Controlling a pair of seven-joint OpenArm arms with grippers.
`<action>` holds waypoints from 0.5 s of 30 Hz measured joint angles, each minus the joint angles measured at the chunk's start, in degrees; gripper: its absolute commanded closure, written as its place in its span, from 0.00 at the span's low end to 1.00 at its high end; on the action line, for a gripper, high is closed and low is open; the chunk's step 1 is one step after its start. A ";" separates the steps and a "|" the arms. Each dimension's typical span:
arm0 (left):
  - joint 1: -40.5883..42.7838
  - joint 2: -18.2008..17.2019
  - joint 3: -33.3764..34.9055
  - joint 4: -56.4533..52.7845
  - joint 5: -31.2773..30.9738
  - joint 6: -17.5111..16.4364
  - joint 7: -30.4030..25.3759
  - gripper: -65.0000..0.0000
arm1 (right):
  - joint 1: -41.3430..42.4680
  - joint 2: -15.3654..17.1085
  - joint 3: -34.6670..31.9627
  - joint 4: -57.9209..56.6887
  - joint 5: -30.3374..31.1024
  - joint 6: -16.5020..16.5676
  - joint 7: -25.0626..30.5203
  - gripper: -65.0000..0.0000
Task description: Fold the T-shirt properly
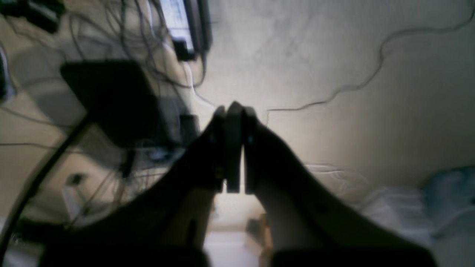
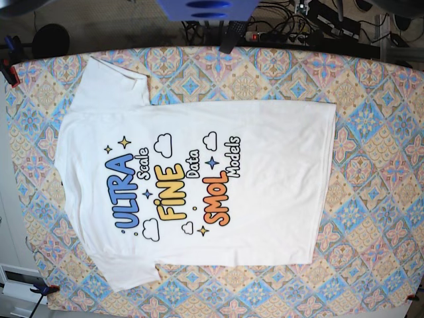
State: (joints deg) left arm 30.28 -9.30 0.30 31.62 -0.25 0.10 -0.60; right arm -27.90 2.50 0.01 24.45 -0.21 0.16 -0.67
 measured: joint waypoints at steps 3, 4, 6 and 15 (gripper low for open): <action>5.77 -1.86 -0.02 7.61 -0.11 -0.02 0.66 1.00 | -5.01 3.30 0.07 9.68 0.15 -0.42 1.97 1.00; 7.32 -2.16 -0.02 10.05 -0.11 -0.02 0.61 1.00 | -6.45 4.31 0.13 12.68 0.11 -0.46 1.90 1.00; 10.95 -2.97 -0.04 16.20 -0.04 -0.22 0.46 1.00 | -11.02 5.84 0.85 19.32 0.44 -0.42 1.77 1.00; 26.95 -9.44 -0.17 44.50 -7.67 -0.04 1.53 1.00 | -29.73 6.14 11.76 44.30 10.97 -0.02 0.09 1.00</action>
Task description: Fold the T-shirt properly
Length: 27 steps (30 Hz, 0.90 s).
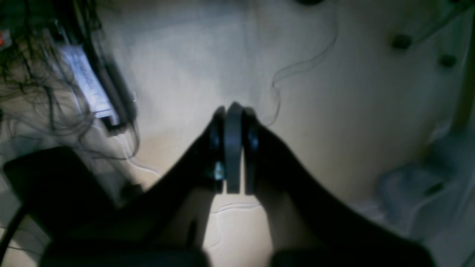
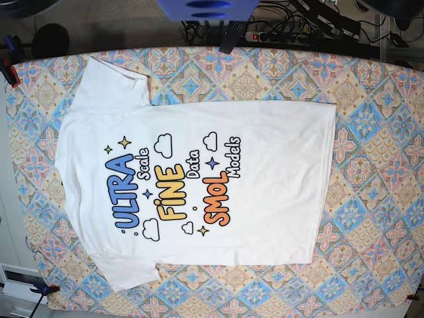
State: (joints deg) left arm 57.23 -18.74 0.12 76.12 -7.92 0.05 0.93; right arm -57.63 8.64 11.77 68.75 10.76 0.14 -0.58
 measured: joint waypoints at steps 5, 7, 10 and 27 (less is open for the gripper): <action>7.23 -4.98 -0.13 15.98 -7.85 0.17 -0.31 1.00 | -6.54 0.11 3.06 15.10 0.02 -0.17 0.33 1.00; 8.74 -6.91 -0.24 21.07 -10.23 0.17 -0.22 1.00 | -8.57 0.11 3.50 20.00 0.20 -0.20 -1.11 1.00; 10.49 -7.85 -2.56 27.63 -13.64 0.07 0.50 0.99 | -10.25 0.07 3.50 27.12 0.15 -0.07 -0.94 1.00; -5.22 -7.63 -10.40 34.75 -33.48 0.33 13.68 0.75 | -1.62 -0.15 -3.85 40.33 0.24 -0.11 -12.79 1.00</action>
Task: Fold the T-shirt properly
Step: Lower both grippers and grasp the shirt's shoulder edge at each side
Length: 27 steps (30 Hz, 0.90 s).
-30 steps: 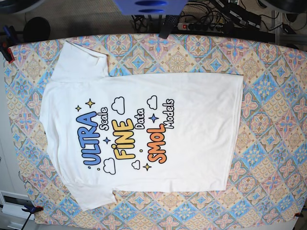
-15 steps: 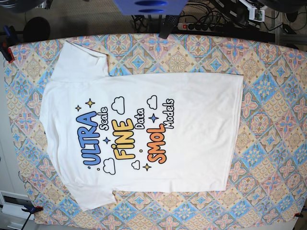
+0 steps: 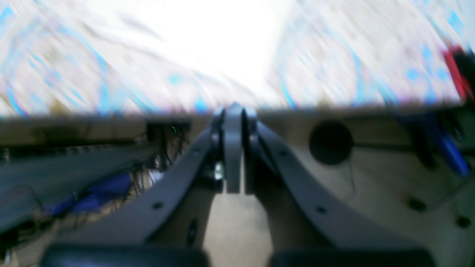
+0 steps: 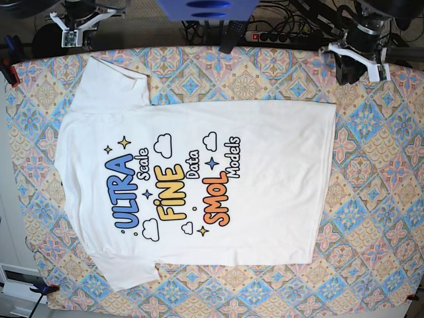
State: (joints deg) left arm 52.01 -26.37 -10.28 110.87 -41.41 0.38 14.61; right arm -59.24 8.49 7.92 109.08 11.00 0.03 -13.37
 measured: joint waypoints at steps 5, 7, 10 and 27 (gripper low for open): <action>-6.67 0.13 -0.04 -1.22 -8.22 0.13 8.02 0.71 | 4.22 -0.07 -3.26 -0.31 0.02 0.24 -4.59 1.00; -9.73 0.72 -0.13 -2.99 -10.88 0.66 11.61 0.64 | 5.73 -0.17 -3.56 -0.20 0.04 0.35 -4.68 1.00; -13.81 3.19 -0.70 -6.03 -12.63 0.68 14.14 0.54 | 6.86 0.09 -3.54 -0.22 -0.02 -0.22 -5.53 1.00; -23.91 9.86 -0.35 -21.33 -12.63 0.48 16.00 0.47 | 8.15 0.17 0.48 -0.22 15.50 -0.31 -5.79 1.00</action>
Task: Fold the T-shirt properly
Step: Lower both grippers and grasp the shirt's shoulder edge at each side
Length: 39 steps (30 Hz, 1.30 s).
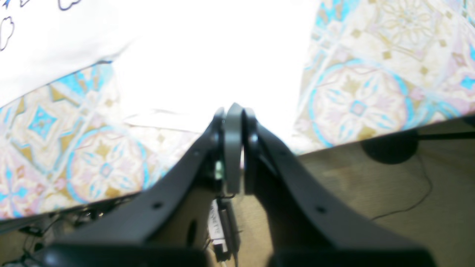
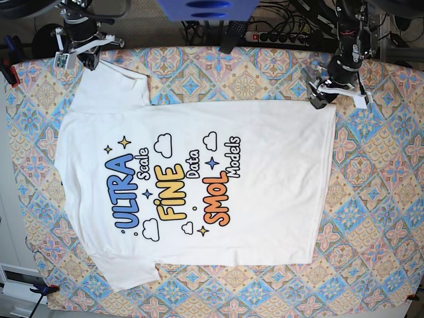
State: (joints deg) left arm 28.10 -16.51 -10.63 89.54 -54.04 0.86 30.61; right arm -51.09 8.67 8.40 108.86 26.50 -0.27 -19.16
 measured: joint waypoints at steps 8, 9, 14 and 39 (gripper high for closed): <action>-3.13 0.35 -0.02 -3.91 -0.26 -0.98 -0.94 0.47 | -0.02 -0.09 0.02 0.00 0.17 -0.02 0.00 0.95; -4.33 0.74 -0.11 -5.20 -0.50 -1.16 -1.79 0.48 | 0.02 -0.09 0.00 0.00 0.17 0.00 0.00 0.94; -6.34 1.14 0.31 -6.93 -0.46 -1.11 -2.67 0.55 | 0.13 -0.07 0.02 0.00 0.17 -0.02 0.02 0.92; -4.72 0.94 1.62 -7.19 -0.87 -1.27 -1.64 1.00 | 11.21 -0.57 13.31 -9.81 23.43 -0.24 -11.85 0.89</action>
State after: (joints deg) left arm 23.38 -15.57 -9.02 82.35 -54.92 -0.40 28.97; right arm -39.88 8.10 21.71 99.04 49.93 -0.51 -31.00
